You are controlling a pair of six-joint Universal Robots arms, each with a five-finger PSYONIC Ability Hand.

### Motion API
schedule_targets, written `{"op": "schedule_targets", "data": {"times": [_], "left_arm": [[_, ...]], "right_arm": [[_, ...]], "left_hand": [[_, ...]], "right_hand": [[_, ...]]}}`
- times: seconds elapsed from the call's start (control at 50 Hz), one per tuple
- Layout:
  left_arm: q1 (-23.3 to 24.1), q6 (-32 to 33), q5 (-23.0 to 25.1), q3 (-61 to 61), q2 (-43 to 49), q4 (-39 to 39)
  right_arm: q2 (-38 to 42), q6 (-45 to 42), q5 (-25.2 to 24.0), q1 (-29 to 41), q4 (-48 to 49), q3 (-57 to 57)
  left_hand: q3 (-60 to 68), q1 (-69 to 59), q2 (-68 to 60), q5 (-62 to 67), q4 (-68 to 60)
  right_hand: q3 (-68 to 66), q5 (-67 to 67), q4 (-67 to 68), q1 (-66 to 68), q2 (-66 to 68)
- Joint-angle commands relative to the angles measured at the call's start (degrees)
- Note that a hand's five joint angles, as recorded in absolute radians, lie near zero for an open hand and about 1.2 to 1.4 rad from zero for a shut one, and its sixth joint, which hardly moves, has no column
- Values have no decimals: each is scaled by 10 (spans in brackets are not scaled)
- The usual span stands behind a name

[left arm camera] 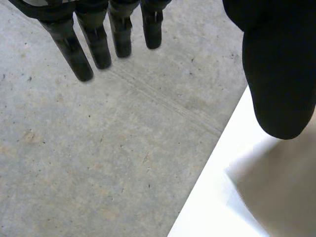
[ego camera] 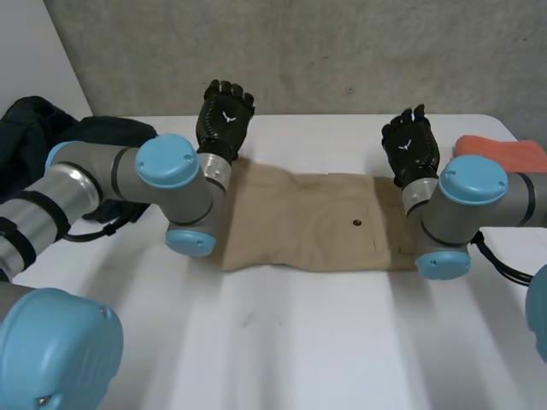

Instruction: Fold the laundry.

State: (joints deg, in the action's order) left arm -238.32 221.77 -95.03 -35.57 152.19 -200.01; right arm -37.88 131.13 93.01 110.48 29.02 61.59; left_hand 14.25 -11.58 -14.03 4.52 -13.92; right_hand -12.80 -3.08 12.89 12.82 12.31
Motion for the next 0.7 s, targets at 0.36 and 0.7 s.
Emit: {"op": "schedule_targets", "data": {"times": [0.36,0.7], "left_arm": [[17,-151,2,-381,-265,-21],[13,-154,0,-433,-331,-16]], "right_arm": [[-189,256,-126,-75,-278,235],[-272,8,-1,-118,-172,294]], "left_hand": [[-42,16,40,-45,39],[-42,16,40,-45,39]], "right_hand": [[-152,-150,151,152,157],[-672,-669,671,672,677]]}}
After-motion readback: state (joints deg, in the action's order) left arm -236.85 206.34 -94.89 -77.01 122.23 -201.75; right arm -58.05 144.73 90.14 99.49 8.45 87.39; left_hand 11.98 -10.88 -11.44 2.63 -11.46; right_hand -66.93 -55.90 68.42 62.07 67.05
